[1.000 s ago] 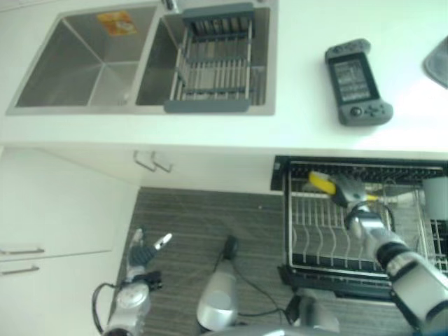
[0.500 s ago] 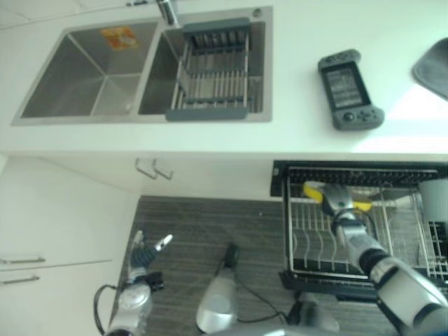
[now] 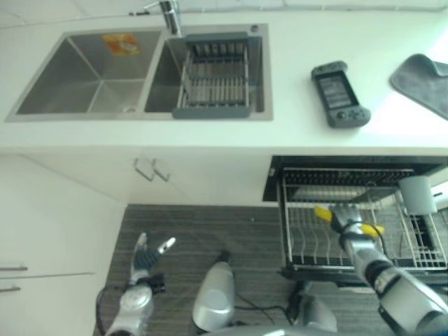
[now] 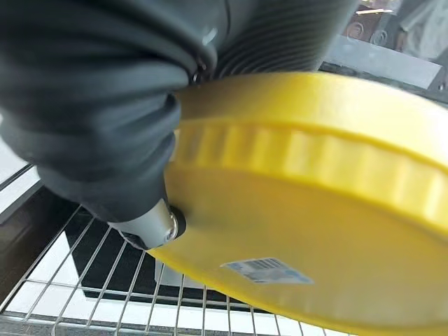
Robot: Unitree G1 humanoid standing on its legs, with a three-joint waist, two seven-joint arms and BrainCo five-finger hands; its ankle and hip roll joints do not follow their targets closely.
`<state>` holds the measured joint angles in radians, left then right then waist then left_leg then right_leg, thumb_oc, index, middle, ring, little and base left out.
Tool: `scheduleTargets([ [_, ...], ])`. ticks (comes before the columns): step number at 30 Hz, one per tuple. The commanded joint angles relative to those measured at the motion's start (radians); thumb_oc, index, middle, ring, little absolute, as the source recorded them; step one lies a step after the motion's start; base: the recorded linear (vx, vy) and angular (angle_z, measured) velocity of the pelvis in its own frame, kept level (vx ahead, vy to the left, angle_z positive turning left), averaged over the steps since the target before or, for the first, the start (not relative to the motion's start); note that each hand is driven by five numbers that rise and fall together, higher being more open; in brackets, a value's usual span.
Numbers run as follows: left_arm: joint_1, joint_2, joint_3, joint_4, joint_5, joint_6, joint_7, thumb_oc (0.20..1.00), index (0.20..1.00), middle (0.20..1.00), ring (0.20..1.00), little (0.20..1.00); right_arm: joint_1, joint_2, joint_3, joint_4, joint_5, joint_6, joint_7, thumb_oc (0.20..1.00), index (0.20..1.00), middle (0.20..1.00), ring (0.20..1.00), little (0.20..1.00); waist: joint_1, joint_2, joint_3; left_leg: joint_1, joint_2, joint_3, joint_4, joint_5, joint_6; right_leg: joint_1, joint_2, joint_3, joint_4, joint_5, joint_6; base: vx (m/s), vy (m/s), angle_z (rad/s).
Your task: Place the dishes in the dishwasher.
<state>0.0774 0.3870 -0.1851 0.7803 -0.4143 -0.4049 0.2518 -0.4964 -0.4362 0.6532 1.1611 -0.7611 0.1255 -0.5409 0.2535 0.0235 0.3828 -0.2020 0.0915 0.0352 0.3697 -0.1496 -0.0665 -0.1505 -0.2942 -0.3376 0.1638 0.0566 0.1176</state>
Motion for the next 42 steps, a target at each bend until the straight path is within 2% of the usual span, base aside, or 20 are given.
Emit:
scheduleTargets([
  [1,0.001,0.015,0.031,-0.075,-0.003,-0.014,0.013,1.0,1.0,1.0,1.0,1.0,-0.021,-0.025,-0.012,-0.005,0.075,0.009,0.06,0.2,0.2,0.2,0.2,0.2,0.017,0.025,0.048,-0.055,-0.025,-0.054,0.038,0.05,0.024,0.058,0.019,-0.01,0.141,-0.099,-0.026,0.01,0.072,0.02],
  [5,0.013,0.011,0.028,-0.083,-0.008,-0.009,0.02,1.0,1.0,1.0,1.0,1.0,-0.01,-0.017,-0.018,0.001,0.076,0.011,0.079,0.2,0.2,0.2,0.2,0.2,0.013,0.032,0.049,-0.057,-0.021,-0.048,0.055,0.049,0.023,0.056,0.012,0.0,0.155,-0.101,-0.025,0.01,0.055,-0.01],
  [14,0.072,0.01,0.029,-0.11,0.015,0.01,0.032,1.0,1.0,1.0,1.0,1.0,0.001,-0.02,-0.031,-0.003,0.066,0.034,0.0,0.2,0.2,0.2,0.2,0.2,0.022,0.051,0.056,-0.055,0.0,-0.047,0.084,0.088,0.011,0.08,0.021,0.008,0.161,-0.097,-0.019,0.08,0.008,0.0],
  [19,0.074,0.026,0.024,-0.111,-0.01,-0.003,0.035,1.0,1.0,1.0,1.0,1.0,-0.045,-0.042,-0.03,0.008,0.098,0.019,0.002,0.2,0.2,0.2,0.2,0.2,0.027,0.07,0.081,-0.099,-0.007,-0.058,0.112,0.095,0.013,0.038,0.014,0.02,0.194,-0.098,-0.017,-0.01,-0.006,0.0],
  [22,0.071,0.028,0.023,-0.11,-0.024,-0.011,0.03,1.0,1.0,1.0,1.0,1.0,-0.069,-0.052,-0.029,0.017,0.133,-0.001,0.009,0.2,0.2,0.2,0.2,0.2,0.027,0.082,0.097,-0.122,-0.011,-0.068,0.111,0.12,0.008,0.013,0.017,0.03,0.196,-0.096,-0.017,-0.08,-0.005,-0.01],
  [25,0.073,0.023,0.024,-0.107,-0.031,-0.022,0.027,1.0,1.0,1.0,1.0,1.0,-0.079,-0.057,-0.025,0.018,0.142,-0.02,0.015,0.2,0.2,0.2,0.2,0.2,0.024,0.087,0.108,-0.142,-0.014,-0.074,0.124,0.128,0.009,-0.006,0.02,0.043,0.206,-0.098,-0.02,-0.04,-0.007,0.03],
  [32,0.078,0.024,0.009,-0.148,-0.035,-0.002,0.038,1.0,1.0,1.0,1.0,1.0,-0.065,-0.048,-0.016,0.002,0.139,-0.031,0.043,0.2,0.2,0.2,0.2,0.2,0.016,0.087,0.105,-0.151,-0.027,-0.084,0.15,0.117,0.017,-0.021,0.031,0.071,0.239,-0.116,-0.03,0.02,0.008,0.0],
  [33,0.081,0.025,0.006,-0.151,-0.035,0.001,0.04,1.0,1.0,1.0,1.0,1.0,-0.059,-0.046,-0.014,-0.003,0.143,-0.027,0.051,0.511,0.511,0.511,0.511,0.511,0.014,0.086,0.104,-0.149,-0.027,-0.083,0.151,0.116,0.017,-0.018,0.032,0.073,0.238,-0.116,-0.031,0.07,0.027,-0.03],
  [34,0.083,0.026,0.005,-0.155,-0.036,0.004,0.041,1.0,1.0,1.0,1.0,1.0,-0.054,-0.046,-0.014,-0.005,0.147,-0.022,0.065,0.925,0.925,0.925,0.925,0.925,0.013,0.086,0.103,-0.146,-0.027,-0.083,0.15,0.118,0.016,-0.015,0.033,0.074,0.237,-0.116,-0.031,0.06,0.019,-0.07],
  [35,0.084,0.028,0.004,-0.155,-0.036,0.006,0.042,1.0,1.0,1.0,1.0,1.0,-0.05,-0.045,-0.011,-0.006,0.149,-0.017,0.086,1.0,1.0,1.0,1.0,1.0,0.012,0.085,0.103,-0.142,-0.025,-0.081,0.147,0.121,0.015,-0.01,0.034,0.075,0.232,-0.114,-0.03,0.05,0.002,-0.1],
  [36,0.086,0.032,0.003,-0.16,-0.034,0.009,0.043,1.0,1.0,1.0,1.0,1.0,-0.045,-0.046,-0.008,-0.008,0.141,-0.011,0.115,1.0,1.0,1.0,1.0,1.0,0.012,0.082,0.104,-0.135,-0.023,-0.079,0.141,0.124,0.013,-0.001,0.034,0.072,0.221,-0.11,-0.027,0.05,-0.052,-0.08],
  [37,0.087,0.045,0.007,-0.175,-0.032,0.025,0.046,1.0,1.0,1.0,1.0,1.0,-0.048,-0.046,-0.019,-0.005,0.265,-0.011,0.147,1.0,1.0,1.0,1.0,1.0,0.017,0.077,0.109,-0.129,-0.015,-0.076,0.135,0.131,0.011,0.01,0.033,0.066,0.209,-0.101,-0.022,0.04,-0.082,-0.03],
  [38,0.089,0.049,0.015,-0.179,-0.029,0.03,0.043,1.0,1.0,1.0,1.0,1.0,-0.054,-0.044,-0.034,-0.001,0.295,-0.011,0.163,1.0,1.0,1.0,1.0,1.0,0.02,0.075,0.111,-0.127,-0.007,-0.072,0.136,0.131,0.011,0.015,0.032,0.063,0.207,-0.098,-0.02,0.02,-0.089,-0.01],
  [42,0.093,0.053,0.019,-0.188,-0.022,0.04,0.042,1.0,1.0,1.0,1.0,1.0,-0.056,-0.036,-0.054,0.004,0.362,-0.005,0.172,1.0,1.0,1.0,1.0,1.0,0.026,0.07,0.112,-0.127,-0.002,-0.071,0.145,0.131,0.01,0.025,0.035,0.058,0.203,-0.094,-0.021,0.02,-0.028,-0.02],
])
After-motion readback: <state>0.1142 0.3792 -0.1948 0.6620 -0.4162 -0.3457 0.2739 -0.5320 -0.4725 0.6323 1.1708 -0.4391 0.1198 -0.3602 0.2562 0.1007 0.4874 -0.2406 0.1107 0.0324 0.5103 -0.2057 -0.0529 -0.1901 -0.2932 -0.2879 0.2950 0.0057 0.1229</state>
